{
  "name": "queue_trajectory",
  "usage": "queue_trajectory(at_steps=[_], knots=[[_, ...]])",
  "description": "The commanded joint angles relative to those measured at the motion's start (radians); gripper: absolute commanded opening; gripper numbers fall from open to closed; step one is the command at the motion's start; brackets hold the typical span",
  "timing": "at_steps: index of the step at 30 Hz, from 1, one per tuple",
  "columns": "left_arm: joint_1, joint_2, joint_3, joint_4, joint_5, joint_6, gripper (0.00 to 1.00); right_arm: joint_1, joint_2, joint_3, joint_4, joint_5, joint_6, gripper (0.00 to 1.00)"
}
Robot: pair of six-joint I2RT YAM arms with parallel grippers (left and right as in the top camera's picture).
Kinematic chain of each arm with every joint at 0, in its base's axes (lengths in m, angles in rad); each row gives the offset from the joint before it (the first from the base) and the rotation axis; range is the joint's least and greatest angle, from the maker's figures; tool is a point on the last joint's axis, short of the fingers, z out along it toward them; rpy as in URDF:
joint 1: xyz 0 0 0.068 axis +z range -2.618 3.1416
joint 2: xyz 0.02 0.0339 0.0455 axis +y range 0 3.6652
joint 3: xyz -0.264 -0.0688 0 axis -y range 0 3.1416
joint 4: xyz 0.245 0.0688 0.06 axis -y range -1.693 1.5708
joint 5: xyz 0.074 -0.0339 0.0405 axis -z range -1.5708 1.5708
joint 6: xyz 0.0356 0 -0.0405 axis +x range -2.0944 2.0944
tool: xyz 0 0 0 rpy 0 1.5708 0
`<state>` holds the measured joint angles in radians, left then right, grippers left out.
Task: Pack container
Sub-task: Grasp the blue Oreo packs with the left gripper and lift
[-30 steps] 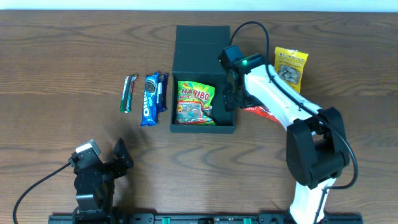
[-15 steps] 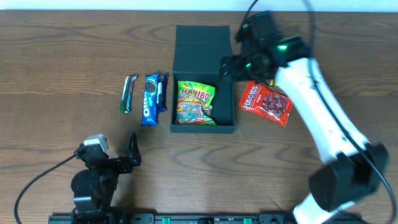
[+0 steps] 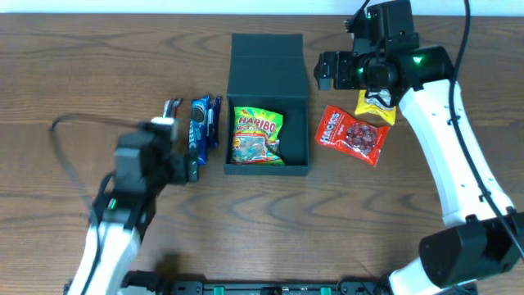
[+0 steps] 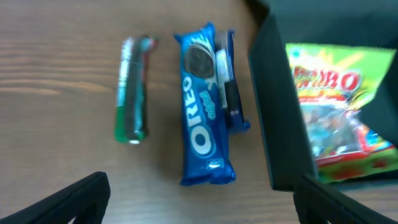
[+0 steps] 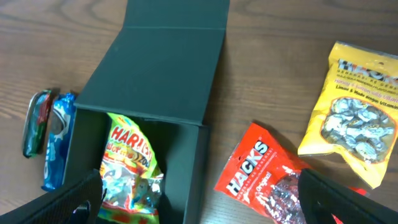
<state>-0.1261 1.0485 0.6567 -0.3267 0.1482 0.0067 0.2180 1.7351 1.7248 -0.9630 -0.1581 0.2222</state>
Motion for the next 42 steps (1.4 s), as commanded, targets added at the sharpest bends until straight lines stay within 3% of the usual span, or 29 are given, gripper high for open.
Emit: queue_trajectory(at_steps=[1,6,10,15,19,35,39,42], knots=[[-0.019,0.159,0.083,0.018,-0.042,0.037,0.95,-0.008,0.002,0.006,-0.001,-0.004,-0.014,0.99],[-0.018,0.305,0.106,0.115,-0.04,0.019,0.95,-0.009,0.002,0.006,-0.011,-0.003,-0.023,0.99],[-0.018,0.378,0.106,0.205,0.056,0.016,0.95,-0.009,0.002,0.006,-0.011,0.005,-0.023,0.99],[-0.016,0.455,0.106,0.227,0.039,0.015,1.0,-0.009,0.002,0.006,-0.009,0.011,-0.029,0.99],[-0.016,0.523,0.106,0.232,0.032,0.013,0.9,-0.009,0.002,0.006,-0.009,0.023,-0.03,0.99],[-0.016,0.631,0.106,0.269,0.035,0.012,0.76,-0.009,0.002,0.006,-0.009,0.046,-0.03,0.99],[-0.016,0.632,0.106,0.268,0.032,0.012,0.61,-0.01,0.002,0.006,-0.003,0.046,-0.029,0.99],[-0.016,0.632,0.106,0.269,0.032,0.012,0.55,-0.009,0.002,0.006,0.0,0.046,-0.029,1.0]])
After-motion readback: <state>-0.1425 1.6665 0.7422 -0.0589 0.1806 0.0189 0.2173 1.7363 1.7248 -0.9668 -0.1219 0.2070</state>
